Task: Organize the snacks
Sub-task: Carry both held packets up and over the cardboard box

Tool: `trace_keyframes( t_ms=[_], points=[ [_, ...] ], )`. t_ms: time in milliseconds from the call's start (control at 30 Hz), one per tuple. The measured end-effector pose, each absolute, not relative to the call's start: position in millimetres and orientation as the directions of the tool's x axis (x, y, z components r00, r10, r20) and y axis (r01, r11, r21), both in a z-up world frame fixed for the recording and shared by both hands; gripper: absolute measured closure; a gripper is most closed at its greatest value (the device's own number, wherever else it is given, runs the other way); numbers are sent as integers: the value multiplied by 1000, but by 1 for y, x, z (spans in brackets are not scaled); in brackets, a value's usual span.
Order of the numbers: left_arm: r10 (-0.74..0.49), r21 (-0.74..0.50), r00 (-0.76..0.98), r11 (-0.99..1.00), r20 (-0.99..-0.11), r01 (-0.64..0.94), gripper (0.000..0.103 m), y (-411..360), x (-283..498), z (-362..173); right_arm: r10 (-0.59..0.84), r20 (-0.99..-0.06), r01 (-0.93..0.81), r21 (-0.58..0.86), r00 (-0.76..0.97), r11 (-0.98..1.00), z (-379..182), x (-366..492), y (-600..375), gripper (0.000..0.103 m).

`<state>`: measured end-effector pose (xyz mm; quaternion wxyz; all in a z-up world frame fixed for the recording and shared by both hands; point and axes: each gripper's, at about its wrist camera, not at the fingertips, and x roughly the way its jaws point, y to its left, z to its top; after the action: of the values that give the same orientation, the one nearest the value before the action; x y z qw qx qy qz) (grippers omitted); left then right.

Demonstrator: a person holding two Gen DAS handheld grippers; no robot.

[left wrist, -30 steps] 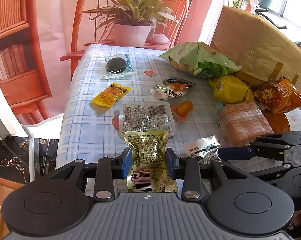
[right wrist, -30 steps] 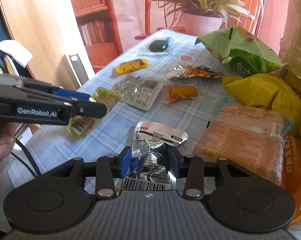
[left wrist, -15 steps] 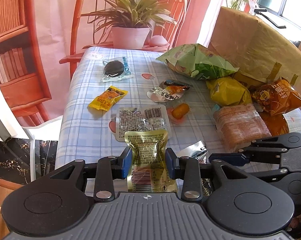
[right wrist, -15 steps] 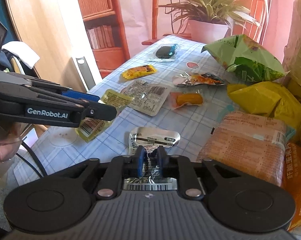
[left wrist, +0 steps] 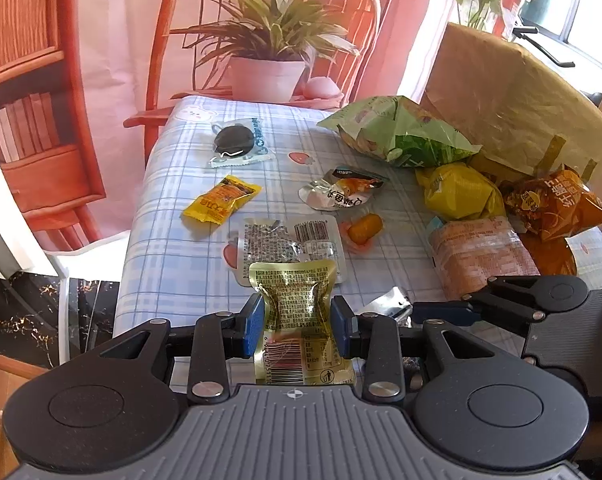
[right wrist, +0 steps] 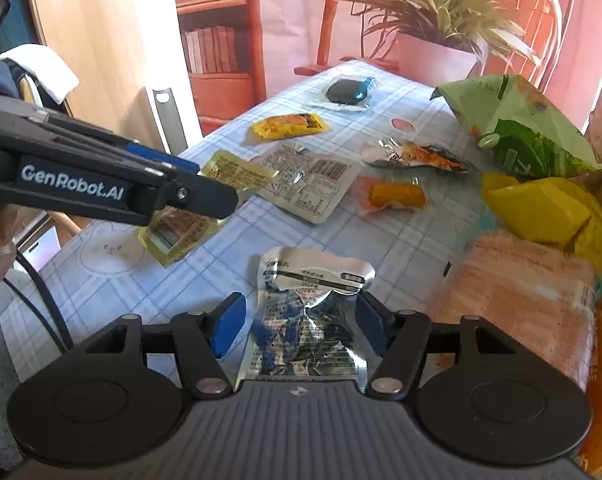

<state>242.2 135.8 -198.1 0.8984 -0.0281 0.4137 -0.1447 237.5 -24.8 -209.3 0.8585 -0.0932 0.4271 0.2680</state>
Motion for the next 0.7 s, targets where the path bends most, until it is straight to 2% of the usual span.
trace_keyframes(
  t_ms=[33, 100, 200, 700],
  points=[
    [-282, -171, 616, 957, -735, 234, 65, 136, 242, -198, 380, -776, -543, 59, 503, 838, -209, 238, -25, 54],
    [-280, -173, 618, 958, -734, 229, 65, 138, 242, -197, 392, -773, -539, 77, 499, 839, -207, 240, -29, 62],
    [-275, -175, 621, 960, -734, 218, 65, 141, 242, -196, 408, -760, -525, 103, 507, 845, -202, 240, -35, 68],
    [-281, -168, 654, 958, -702, 232, 65, 130, 247, -172, 450, -664, -499, 131, 598, 857, -166, 237, -59, 69]
  ],
)
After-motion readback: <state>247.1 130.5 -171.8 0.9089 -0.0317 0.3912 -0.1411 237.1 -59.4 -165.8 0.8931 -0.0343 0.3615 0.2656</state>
